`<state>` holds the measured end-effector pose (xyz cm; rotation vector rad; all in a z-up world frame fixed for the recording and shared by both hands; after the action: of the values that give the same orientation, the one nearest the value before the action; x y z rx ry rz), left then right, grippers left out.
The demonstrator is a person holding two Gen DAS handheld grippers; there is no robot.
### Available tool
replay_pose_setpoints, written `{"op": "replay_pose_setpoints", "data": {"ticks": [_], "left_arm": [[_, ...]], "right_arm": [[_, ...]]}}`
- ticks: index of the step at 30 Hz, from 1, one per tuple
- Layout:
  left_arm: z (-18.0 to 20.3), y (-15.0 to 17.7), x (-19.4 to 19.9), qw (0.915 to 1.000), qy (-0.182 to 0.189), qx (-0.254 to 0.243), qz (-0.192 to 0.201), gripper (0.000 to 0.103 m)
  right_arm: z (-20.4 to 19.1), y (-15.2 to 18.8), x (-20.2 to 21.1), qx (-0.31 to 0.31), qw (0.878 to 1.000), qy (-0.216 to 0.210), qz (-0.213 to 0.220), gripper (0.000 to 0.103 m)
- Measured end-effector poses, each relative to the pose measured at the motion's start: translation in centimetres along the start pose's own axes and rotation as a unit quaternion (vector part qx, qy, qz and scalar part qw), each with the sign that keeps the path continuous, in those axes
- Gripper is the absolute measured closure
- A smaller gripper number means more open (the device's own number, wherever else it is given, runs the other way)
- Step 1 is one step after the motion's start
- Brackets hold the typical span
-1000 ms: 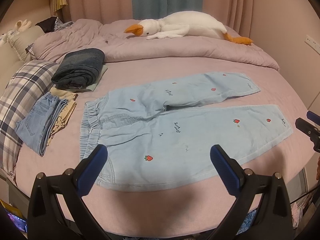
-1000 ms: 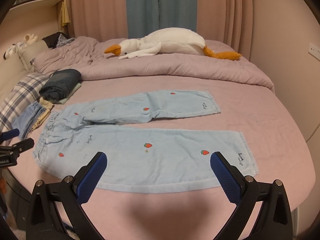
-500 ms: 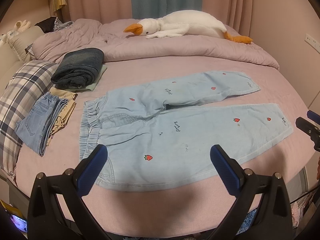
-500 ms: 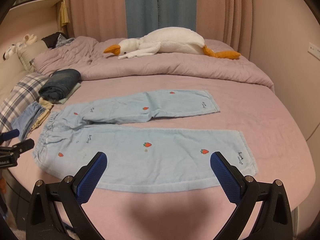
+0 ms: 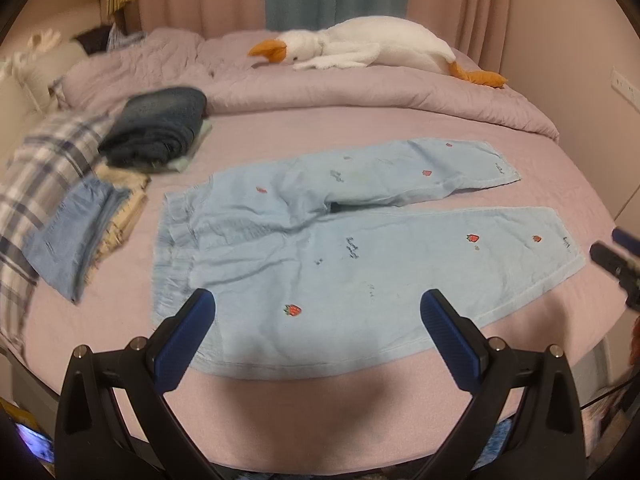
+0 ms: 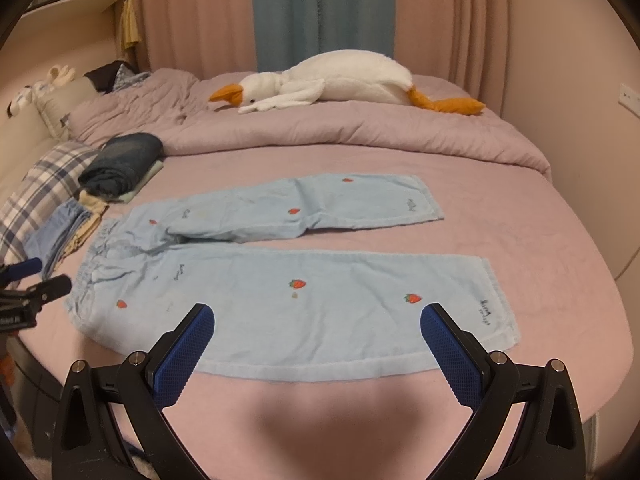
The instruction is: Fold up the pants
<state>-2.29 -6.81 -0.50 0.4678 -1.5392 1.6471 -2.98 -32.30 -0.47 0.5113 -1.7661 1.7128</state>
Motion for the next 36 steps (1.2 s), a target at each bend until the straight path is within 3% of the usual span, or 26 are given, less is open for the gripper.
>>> {"op": "replay_pose_setpoints", "data": {"ticks": [3,6,11,17,19,21,23,24,25,26,28,31,36], "left_arm": [[-2.3,0.6,-1.5,0.9980,0.018,0.059,-0.013,0.001],[-6.1,2.2,-3.6,0.9881,0.013,0.148,-0.038,0.001],[-12.3,6.6,-5.2,0.9540,0.041,0.293,-0.048,0.001],[-15.8,8.8,-5.4,0.9265,0.031,0.375,-0.012,0.001],[-16.4,8.8,-5.5,0.9190,0.046,0.391,0.008,0.002],[-16.5,8.4,-5.6,0.9173,0.049,0.394,0.026,0.002],[-16.6,7.9,-5.9,0.9146,0.044,0.400,0.039,0.010],[-17.4,8.2,-5.8,0.9142,0.042,0.401,0.045,0.020],[-17.8,8.1,-5.9,0.9141,0.036,0.401,0.048,0.037],[-18.1,7.9,-6.0,0.9139,0.025,0.403,0.045,0.046],[-18.7,8.1,-6.1,0.9130,0.014,0.406,0.039,0.077],[-19.8,8.8,-5.7,0.9104,0.024,0.410,0.046,0.084],[-19.1,9.0,-4.3,0.9226,0.013,0.383,0.048,0.085]], "right_arm": [[-1.6,1.0,-1.0,0.028,0.999,-0.022,-0.006,0.001],[-4.4,2.6,-2.3,0.079,0.996,-0.041,-0.016,0.001],[-10.0,5.8,-3.8,0.189,0.980,-0.062,0.000,0.001],[-14.9,8.1,-4.7,0.289,0.951,-0.107,0.036,0.001],[-16.4,8.8,-5.1,0.315,0.940,-0.120,0.045,0.015],[-17.9,9.7,-5.4,0.338,0.931,-0.132,0.048,0.025],[-19.1,10.1,-6.0,0.350,0.926,-0.132,0.052,0.030],[-19.5,10.1,-6.1,0.350,0.925,-0.133,0.063,0.033],[-19.8,10.0,-6.0,0.350,0.925,-0.134,0.070,0.041],[-20.0,9.8,-6.1,0.350,0.924,-0.132,0.076,0.048],[-20.9,9.8,-6.3,0.357,0.921,-0.129,0.085,0.076],[-21.6,9.9,-6.3,0.366,0.917,-0.132,0.089,0.087],[-21.4,9.8,-4.8,0.377,0.910,-0.140,0.098,0.089]]}}
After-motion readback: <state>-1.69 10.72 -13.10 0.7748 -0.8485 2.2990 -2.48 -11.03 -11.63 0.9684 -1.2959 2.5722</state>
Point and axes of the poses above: each gripper's, at about its wrist camera, not at the fingertips, and x roughly against the way its jaws point, z to its right, y to its underside, the point moved 1 cm from there along -x, roughly the way its jaws point, and after that the axes turned 11 degrees about y, right-handed, at the moved point
